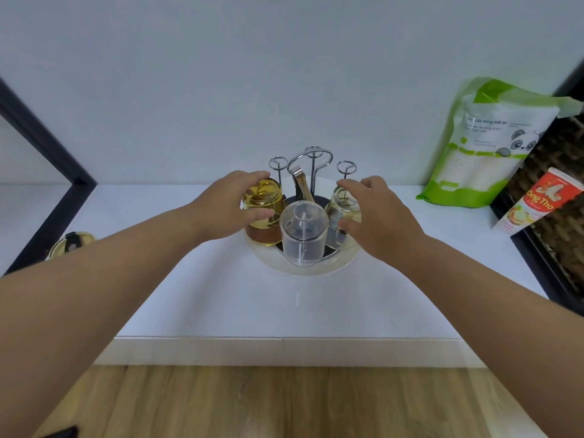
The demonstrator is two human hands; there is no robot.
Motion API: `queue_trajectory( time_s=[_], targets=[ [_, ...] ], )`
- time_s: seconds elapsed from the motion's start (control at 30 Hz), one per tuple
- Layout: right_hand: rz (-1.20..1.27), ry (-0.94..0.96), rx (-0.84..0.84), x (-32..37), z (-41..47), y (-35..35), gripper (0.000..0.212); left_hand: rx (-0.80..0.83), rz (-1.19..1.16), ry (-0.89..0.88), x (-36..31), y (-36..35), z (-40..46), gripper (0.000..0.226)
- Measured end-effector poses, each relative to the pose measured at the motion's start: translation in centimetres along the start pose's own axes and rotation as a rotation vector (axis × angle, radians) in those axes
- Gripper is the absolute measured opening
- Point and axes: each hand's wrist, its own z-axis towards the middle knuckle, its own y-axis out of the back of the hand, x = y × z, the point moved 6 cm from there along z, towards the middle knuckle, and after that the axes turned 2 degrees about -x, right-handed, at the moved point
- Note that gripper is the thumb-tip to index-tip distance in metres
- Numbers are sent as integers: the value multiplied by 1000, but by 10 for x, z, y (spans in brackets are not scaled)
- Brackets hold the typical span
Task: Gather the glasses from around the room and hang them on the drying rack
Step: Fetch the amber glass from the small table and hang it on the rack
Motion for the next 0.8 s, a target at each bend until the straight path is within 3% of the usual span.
queue_trajectory(
  time_s=[0.8],
  targets=[
    [-35, 1, -19, 0, 3, -2, 71, -10, -24, -38, 0, -5, -3, 75]
  ],
)
